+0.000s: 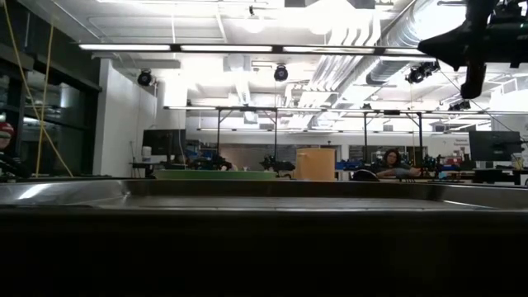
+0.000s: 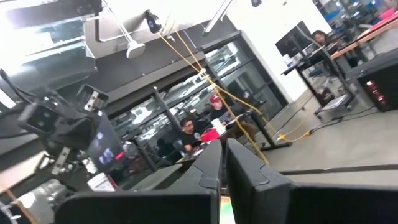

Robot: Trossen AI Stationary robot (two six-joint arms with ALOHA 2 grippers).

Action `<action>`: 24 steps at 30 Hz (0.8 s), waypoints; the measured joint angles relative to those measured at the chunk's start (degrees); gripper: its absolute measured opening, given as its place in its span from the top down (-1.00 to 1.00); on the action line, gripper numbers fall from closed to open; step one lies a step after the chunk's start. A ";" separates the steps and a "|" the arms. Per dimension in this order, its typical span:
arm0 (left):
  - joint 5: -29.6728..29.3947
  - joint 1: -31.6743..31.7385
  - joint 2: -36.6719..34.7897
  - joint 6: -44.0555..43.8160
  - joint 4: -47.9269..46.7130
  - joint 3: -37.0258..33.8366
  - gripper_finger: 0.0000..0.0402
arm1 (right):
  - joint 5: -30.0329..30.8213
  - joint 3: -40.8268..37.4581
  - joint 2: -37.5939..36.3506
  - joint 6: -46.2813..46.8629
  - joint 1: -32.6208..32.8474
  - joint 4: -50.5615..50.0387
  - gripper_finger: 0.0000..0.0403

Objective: Set up tray
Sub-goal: Put the orange mug on the brown serving tray

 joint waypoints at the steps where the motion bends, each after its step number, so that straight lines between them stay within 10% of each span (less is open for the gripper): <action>1: -0.59 0.00 0.61 0.04 -0.29 0.74 0.77 | 0.13 0.00 0.00 -0.42 0.00 -0.01 1.00; 15: -9.90 2.83 4.06 4.64 -1.90 3.18 0.77 | -9.76 0.02 -0.02 -9.54 0.00 -13.65 1.00; 24: -1.79 11.74 6.48 -10.59 -7.26 3.18 0.77 | -12.99 0.02 -0.02 -9.31 0.00 -24.05 1.00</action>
